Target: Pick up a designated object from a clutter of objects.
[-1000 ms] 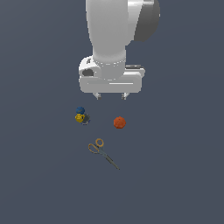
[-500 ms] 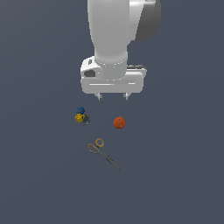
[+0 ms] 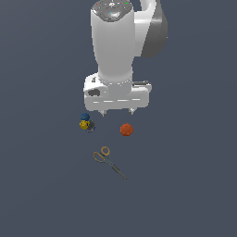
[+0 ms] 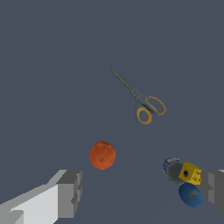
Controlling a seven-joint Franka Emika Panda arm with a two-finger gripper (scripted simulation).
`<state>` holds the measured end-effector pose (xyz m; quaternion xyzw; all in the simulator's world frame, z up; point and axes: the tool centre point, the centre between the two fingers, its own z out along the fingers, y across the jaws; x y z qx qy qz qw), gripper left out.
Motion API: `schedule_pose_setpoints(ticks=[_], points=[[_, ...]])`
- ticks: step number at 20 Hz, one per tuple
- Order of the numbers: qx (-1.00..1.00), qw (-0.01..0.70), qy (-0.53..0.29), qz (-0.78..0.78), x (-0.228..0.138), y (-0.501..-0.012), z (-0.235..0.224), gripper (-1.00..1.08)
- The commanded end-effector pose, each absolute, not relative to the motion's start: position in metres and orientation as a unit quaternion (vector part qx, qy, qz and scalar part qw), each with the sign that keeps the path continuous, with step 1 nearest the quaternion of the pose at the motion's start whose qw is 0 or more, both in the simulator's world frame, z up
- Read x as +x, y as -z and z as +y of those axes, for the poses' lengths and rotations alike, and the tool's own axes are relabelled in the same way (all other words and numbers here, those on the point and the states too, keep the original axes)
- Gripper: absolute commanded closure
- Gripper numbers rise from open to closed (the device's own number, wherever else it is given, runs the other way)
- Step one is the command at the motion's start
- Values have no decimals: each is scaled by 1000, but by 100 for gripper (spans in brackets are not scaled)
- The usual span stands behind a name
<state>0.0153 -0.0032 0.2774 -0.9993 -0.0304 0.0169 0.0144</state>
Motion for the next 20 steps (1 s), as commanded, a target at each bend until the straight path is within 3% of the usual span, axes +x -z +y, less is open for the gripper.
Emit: schedule_pose_setpoints(ticks=[1, 20], points=[[-999, 12, -16, -48, 25, -265, -6, -92], [-971, 0, -4, -239, 105, -109, -39, -92]])
